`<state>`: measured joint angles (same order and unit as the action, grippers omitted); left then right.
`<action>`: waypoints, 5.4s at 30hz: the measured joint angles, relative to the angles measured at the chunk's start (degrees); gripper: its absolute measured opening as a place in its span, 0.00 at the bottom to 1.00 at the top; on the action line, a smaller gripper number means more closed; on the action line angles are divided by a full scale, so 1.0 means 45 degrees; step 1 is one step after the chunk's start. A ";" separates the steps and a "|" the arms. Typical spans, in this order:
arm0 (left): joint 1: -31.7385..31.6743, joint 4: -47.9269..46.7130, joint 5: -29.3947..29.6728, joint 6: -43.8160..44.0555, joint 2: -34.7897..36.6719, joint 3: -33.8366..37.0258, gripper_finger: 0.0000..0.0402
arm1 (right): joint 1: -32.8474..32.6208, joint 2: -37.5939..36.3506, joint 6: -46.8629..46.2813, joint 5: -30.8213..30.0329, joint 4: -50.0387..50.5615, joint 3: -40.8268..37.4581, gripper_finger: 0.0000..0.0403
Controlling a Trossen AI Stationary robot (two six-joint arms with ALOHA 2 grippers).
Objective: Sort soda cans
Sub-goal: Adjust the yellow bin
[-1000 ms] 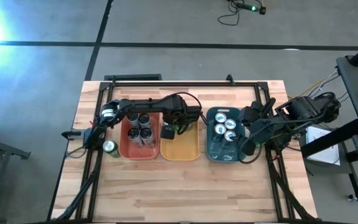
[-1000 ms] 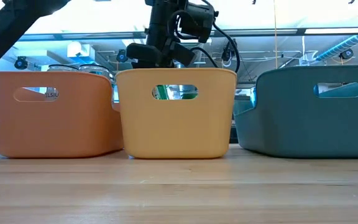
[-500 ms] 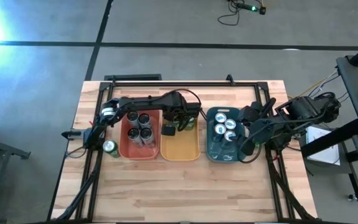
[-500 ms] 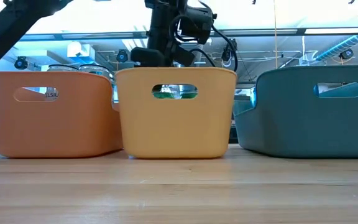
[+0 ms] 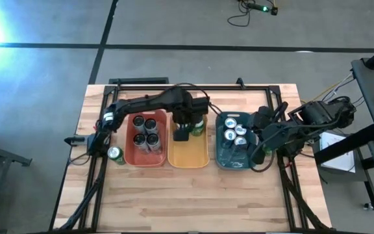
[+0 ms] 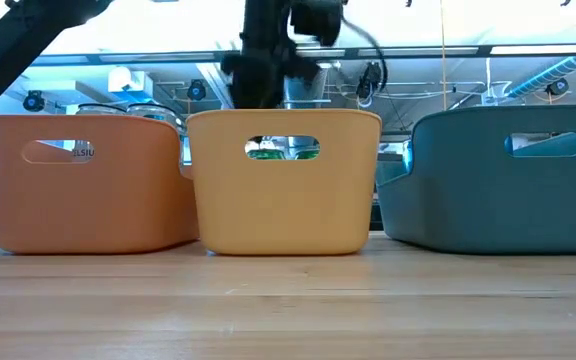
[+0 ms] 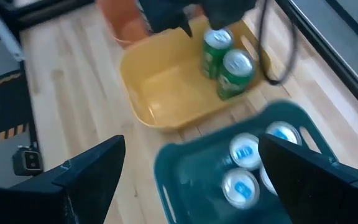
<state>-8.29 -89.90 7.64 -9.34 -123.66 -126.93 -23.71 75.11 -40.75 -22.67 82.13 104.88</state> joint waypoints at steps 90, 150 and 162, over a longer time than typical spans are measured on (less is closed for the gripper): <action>0.4760 -0.0027 -0.2132 1.3530 1.4717 1.2733 0.79 | 0.5368 0.8774 0.2707 0.5807 -0.3785 -0.1423 0.90; 0.4762 -0.0022 -0.1355 1.3185 1.3999 1.2733 0.79 | 0.9775 0.7389 0.5578 0.3364 -0.5185 -0.1088 0.90; 0.4763 -0.0027 -0.1347 1.3267 1.4008 1.2733 0.79 | 0.9901 0.8184 0.4807 0.3038 -0.4554 -0.1112 0.90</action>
<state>13.14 -90.02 1.58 50.36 -60.62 -69.63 20.84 111.94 -19.12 -8.99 61.64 99.88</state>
